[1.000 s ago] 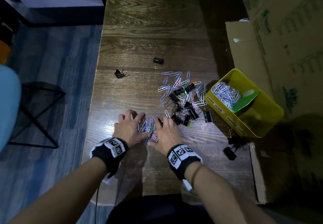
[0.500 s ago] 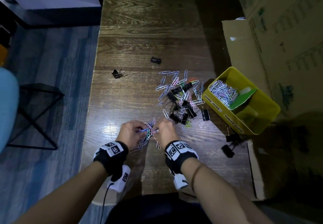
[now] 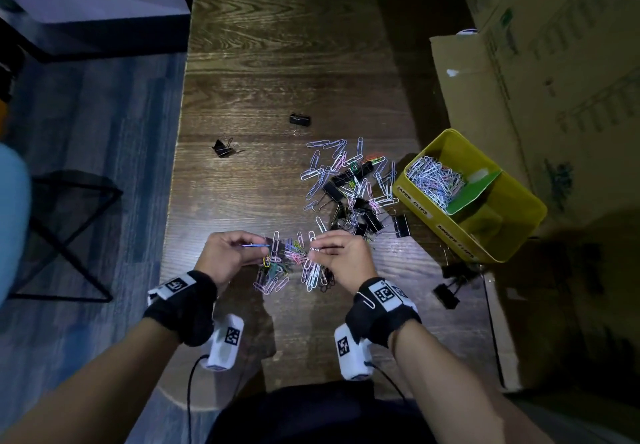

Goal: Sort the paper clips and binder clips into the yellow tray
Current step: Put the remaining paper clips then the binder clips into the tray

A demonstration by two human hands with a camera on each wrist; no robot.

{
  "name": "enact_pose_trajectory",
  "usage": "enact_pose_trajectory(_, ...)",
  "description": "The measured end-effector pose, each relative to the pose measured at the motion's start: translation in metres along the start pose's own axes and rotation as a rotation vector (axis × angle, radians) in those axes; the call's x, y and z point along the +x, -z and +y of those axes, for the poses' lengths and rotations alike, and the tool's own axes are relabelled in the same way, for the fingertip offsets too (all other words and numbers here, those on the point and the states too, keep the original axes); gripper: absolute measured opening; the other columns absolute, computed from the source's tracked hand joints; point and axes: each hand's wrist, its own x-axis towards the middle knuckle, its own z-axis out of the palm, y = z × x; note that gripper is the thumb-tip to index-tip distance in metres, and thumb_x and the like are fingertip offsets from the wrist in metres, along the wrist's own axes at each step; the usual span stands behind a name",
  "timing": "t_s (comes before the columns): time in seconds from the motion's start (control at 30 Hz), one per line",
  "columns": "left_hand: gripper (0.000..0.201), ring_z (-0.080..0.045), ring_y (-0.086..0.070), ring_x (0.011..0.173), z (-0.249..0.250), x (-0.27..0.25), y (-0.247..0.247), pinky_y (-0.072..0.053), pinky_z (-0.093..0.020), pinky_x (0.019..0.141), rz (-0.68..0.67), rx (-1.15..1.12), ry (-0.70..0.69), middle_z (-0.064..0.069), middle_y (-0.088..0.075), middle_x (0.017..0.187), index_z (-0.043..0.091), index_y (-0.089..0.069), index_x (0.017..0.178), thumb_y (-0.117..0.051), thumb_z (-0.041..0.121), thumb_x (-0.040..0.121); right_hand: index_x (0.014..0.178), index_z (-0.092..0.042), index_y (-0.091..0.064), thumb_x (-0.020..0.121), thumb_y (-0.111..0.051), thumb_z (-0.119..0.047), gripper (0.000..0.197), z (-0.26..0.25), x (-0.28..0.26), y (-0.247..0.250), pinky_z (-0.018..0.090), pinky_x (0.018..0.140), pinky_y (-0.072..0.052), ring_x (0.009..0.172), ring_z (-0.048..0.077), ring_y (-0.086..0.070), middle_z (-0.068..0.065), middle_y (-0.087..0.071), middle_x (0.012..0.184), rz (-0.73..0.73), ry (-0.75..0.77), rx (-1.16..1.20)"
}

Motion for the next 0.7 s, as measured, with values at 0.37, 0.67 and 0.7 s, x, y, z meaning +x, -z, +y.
enact_pose_trajectory(0.37,0.041,-0.014,-0.069,0.065,0.086,-0.016,-0.037,-0.055,-0.020,0.057,-0.219,-0.195,-0.050,0.000,-0.073,0.077,0.013,-0.072,0.062,-0.093,0.024,0.028,0.082,-0.015,-0.073,0.070,-0.077,0.002,0.021,-0.062,-0.023,0.057,0.025,0.084,-0.055,0.086,0.010,-0.068,-0.001,-0.070,0.099,0.129,0.022,0.310)
enact_pose_trajectory(0.67,0.014,-0.014,-0.067,0.064,0.180,-0.025,-0.173,-0.054,-0.019,0.058,-0.490,-0.239,-0.132,-0.003,-0.069,0.070,0.008,-0.067,0.076,-0.068,0.002,0.064,0.075,-0.016,-0.073,0.071,-0.075,0.008,0.024,-0.102,-0.016,0.134,0.028,0.086,-0.054,0.082,0.011,-0.067,0.000,-0.072,0.085,0.479,0.156,0.495)
enact_pose_trajectory(0.7,0.014,-0.014,-0.067,0.064,0.187,-0.022,-0.188,-0.054,-0.019,0.057,-0.504,-0.245,-0.130,-0.004,-0.069,0.070,0.006,-0.065,0.081,-0.067,0.000,0.068,0.077,-0.014,-0.072,0.071,-0.075,0.008,0.023,-0.106,-0.014,0.144,0.028,0.085,-0.054,0.082,0.012,-0.067,0.004,-0.071,0.087,0.521,0.161,0.501)
